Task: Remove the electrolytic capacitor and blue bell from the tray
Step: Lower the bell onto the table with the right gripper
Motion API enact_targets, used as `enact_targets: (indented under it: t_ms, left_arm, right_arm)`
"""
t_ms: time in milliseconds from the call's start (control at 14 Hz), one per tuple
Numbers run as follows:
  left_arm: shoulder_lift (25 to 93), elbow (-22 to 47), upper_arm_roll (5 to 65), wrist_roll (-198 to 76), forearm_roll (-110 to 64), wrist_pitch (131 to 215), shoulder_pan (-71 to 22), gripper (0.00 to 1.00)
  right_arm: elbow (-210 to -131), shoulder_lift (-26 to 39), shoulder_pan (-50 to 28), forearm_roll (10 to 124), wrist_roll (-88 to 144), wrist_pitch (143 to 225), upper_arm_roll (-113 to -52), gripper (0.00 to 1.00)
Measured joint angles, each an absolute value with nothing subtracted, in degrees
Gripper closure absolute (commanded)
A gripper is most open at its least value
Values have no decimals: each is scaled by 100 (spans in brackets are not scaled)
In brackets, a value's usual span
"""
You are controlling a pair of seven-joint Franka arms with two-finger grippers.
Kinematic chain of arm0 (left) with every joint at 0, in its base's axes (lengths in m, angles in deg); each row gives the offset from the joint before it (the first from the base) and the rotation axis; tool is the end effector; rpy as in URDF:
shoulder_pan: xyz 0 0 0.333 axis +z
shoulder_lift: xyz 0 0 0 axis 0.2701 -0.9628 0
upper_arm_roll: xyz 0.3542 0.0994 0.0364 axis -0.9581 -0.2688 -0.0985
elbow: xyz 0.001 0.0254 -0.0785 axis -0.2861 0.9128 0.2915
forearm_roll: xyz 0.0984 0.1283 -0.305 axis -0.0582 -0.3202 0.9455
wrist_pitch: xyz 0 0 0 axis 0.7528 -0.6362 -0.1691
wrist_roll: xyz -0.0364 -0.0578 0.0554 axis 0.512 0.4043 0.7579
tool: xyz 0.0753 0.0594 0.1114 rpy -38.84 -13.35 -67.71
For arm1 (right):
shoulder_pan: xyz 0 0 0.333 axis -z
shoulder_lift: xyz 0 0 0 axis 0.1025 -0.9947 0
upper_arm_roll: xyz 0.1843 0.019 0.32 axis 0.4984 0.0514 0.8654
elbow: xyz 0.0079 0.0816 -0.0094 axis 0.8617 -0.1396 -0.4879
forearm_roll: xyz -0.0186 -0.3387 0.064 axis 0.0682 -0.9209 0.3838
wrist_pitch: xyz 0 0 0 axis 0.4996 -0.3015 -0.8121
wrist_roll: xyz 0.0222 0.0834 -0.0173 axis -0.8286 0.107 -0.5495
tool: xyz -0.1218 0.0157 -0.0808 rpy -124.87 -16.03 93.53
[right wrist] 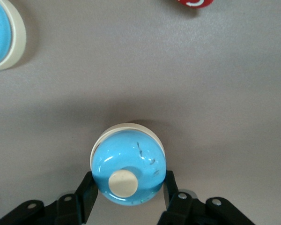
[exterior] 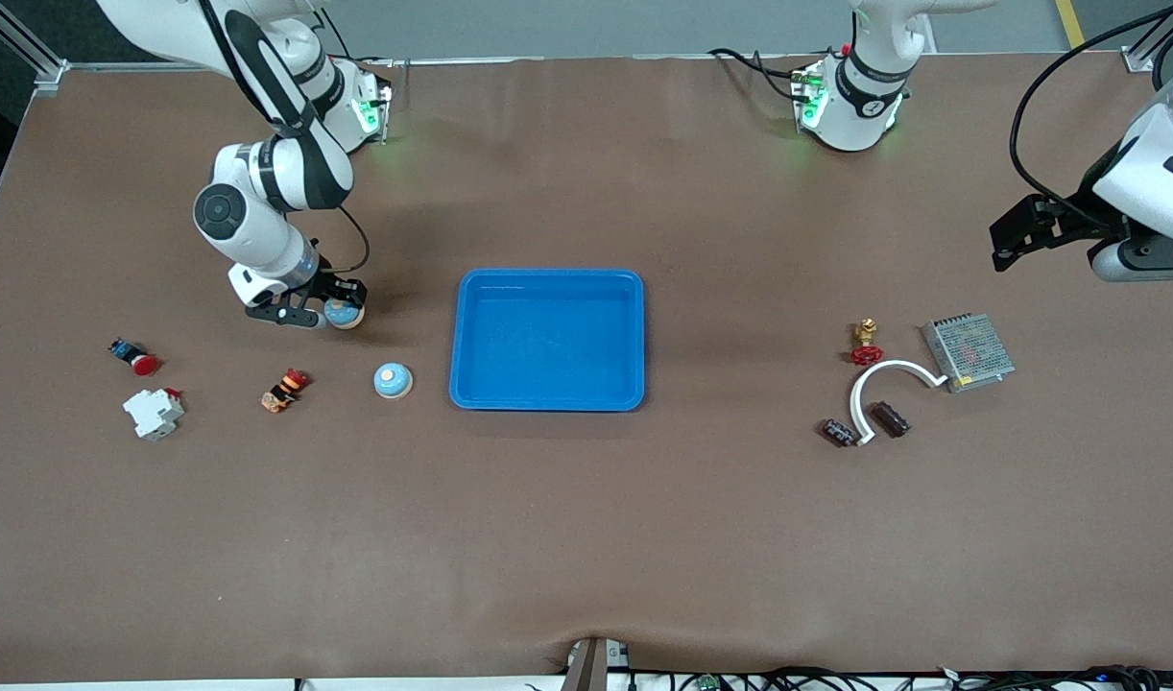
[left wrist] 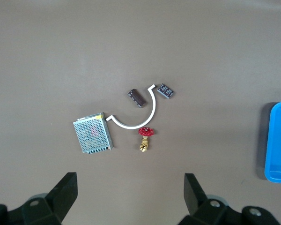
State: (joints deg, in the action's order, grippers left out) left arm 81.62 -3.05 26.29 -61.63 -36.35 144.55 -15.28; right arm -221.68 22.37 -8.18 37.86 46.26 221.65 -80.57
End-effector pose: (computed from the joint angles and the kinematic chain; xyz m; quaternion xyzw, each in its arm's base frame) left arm 0.5177 -0.0674 0.6550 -0.9993 0.0113 -0.0181 0.0292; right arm 0.4024 0.0713 0.2547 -0.9947 0.0909 0.0461 0.0160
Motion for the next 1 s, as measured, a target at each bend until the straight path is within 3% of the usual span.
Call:
enact_targets:
  t_ms: [998]
  left_arm:
    - [8108,-303,2631,-6163,-3635,14609,-1559,0]
  right_arm:
    - [-22443,2384,-815,3786,4493,22441,-8062,100]
